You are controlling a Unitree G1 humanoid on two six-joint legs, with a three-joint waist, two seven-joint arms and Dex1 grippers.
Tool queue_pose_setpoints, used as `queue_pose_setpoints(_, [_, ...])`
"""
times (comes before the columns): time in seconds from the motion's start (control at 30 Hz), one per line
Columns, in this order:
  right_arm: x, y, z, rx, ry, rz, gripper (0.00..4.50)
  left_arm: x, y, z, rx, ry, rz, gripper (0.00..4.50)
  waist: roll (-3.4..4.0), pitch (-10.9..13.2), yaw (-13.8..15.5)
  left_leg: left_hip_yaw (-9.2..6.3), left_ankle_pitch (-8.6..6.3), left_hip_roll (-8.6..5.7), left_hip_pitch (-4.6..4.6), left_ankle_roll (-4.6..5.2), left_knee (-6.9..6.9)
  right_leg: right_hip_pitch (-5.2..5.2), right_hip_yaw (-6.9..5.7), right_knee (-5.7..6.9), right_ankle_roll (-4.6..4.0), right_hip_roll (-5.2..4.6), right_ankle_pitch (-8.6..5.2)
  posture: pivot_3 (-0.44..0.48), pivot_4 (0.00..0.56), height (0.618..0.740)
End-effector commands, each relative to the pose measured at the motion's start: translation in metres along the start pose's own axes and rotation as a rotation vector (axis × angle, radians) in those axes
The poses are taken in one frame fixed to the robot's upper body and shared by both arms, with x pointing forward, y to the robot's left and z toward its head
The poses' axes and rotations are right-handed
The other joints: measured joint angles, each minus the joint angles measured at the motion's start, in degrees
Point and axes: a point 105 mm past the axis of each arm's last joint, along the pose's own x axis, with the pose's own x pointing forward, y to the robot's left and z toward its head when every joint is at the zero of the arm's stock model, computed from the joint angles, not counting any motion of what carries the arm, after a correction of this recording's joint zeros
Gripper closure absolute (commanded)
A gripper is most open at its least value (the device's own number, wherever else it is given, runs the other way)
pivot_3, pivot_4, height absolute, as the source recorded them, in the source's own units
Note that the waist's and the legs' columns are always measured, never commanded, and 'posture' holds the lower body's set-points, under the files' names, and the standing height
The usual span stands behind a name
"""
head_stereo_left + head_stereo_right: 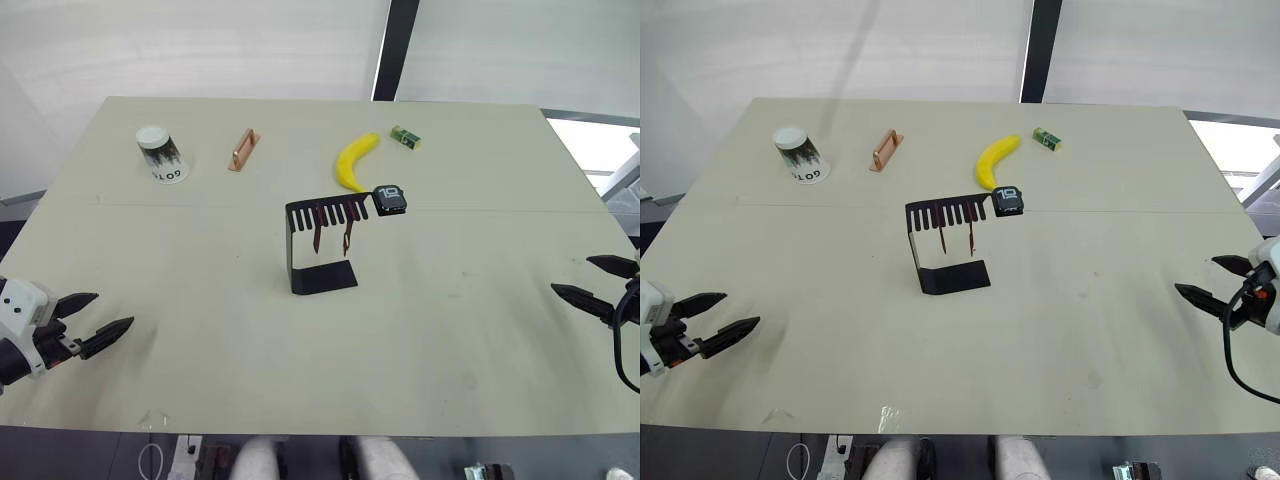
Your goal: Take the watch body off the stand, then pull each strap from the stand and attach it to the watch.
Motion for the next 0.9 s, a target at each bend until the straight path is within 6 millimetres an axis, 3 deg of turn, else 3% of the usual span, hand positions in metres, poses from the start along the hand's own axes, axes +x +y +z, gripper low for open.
queue_pose_setpoints(0.03, [-0.005,-0.003,0.014,-0.04,-0.028,-0.008,0.0,0.002,-0.002,0.013,0.027,-0.052,0.003,0.11,0.0,0.0,0.0,0.0,0.0,0.0,0.0,0.0,0.0,0.0,0.0,0.0,0.0,0.0,0.0,0.0,0.15,0.74])
queue_pose_setpoints(0.27, [-0.006,-0.003,0.016,-0.046,-0.042,-0.039,0.0,0.008,-0.003,0.01,0.017,-0.038,0.003,0.11,0.0,0.0,0.0,0.0,0.0,0.0,0.0,0.0,0.01,0.0,0.0,0.0,0.0,0.0,0.0,0.0,0.15,0.74])
queue_pose_setpoints(0.6, [-0.001,0.004,0.013,-0.021,-0.061,-0.074,0.0,0.021,-0.016,0.022,0.04,-0.07,-0.06,0.11,0.0,0.0,0.1,0.0,0.01,0.0,0.0,-0.03,0.02,0.01,0.0,0.0,0.0,0.01,0.0,0.0,0.15,0.74])
queue_pose_setpoints(0.8, [0.001,0.014,0.029,-0.033,-0.116,-0.114,0.0,0.028,-0.036,0.053,0.053,-0.139,-0.19,0.11,0.0,0.0,0.2,-0.01,0.06,0.0,-0.03,-0.1,0.02,0.0,0.0,0.03,0.0,0.02,0.0,0.0,0.15,0.74])
queue_pose_setpoints(0.9, [0.001,0.042,0.053,-0.019,-0.203,-0.09,0.0,0.033,-0.061,0.085,0.053,-0.211,-0.349,0.11,-0.01,0.0,0.3,-0.03,0.1,0.0,-0.06,-0.18,0.01,0.0,-0.01,0.06,0.01,0.03,0.0,0.0,0.15,0.74])
